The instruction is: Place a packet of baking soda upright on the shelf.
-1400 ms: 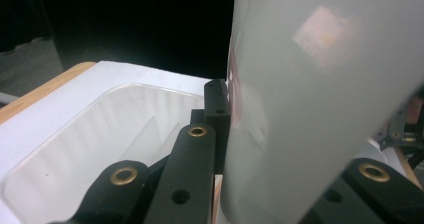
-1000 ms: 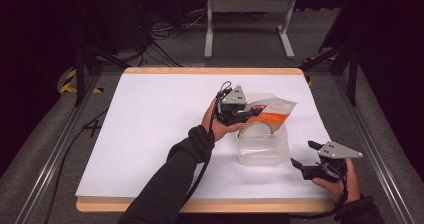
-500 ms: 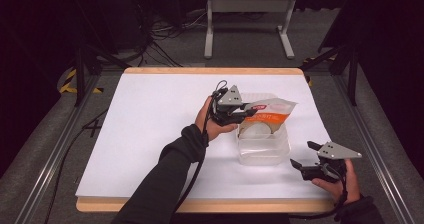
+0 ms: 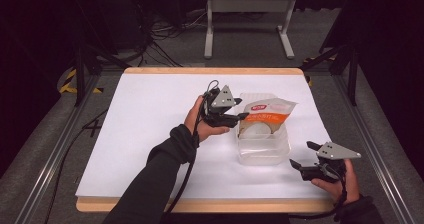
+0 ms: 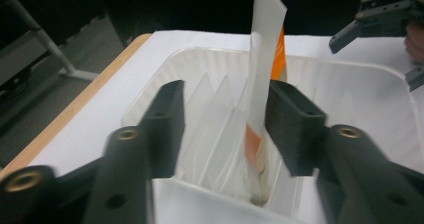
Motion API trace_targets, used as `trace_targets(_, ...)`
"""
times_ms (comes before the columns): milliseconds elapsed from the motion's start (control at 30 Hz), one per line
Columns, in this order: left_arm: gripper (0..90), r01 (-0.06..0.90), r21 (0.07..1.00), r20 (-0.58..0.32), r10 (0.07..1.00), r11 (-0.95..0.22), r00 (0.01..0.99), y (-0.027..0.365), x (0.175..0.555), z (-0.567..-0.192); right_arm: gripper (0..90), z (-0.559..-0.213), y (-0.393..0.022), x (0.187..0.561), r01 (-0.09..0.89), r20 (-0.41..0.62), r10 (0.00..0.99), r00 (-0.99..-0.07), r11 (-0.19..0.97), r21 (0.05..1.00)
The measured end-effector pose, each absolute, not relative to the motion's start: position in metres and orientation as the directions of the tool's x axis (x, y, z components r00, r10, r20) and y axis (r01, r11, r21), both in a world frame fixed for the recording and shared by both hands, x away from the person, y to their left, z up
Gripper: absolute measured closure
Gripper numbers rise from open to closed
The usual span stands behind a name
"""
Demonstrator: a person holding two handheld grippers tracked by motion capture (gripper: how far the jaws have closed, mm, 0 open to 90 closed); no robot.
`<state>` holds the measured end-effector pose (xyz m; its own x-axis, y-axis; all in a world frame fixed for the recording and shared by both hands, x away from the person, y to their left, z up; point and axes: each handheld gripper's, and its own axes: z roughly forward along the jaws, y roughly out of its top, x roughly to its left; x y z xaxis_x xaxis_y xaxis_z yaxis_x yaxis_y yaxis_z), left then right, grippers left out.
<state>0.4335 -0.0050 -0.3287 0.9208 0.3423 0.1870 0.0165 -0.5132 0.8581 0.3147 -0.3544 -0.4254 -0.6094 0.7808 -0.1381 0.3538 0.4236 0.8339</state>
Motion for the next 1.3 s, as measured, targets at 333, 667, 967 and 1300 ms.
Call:
trace_targets(333,28.7,0.03,0.836,0.214,0.376,-0.547,0.902,0.01,0.429,-0.332,13.4,-0.425,-0.352,0.314,0.351,-0.145,0.772,-0.619,0.436,0.828)
trace_targets(667,18.3,0.048,0.805,0.229,0.384,-0.591,0.894,0.03,0.422,-0.336,13.5,-0.424,-0.351,0.312,0.345,-0.153,0.758,-0.634,0.454,0.822)
trace_targets(967,13.8,0.072,0.777,0.232,0.391,-0.625,0.891,0.055,0.414,-0.347,13.5,-0.425,-0.348,0.311,0.341,-0.166,0.75,-0.64,0.471,0.814)
trace_targets(1300,9.0,0.088,0.746,0.252,0.403,-0.66,0.88,0.088,0.398,-0.359,13.5,-0.424,-0.348,0.31,0.336,-0.175,0.746,-0.642,0.48,0.81)
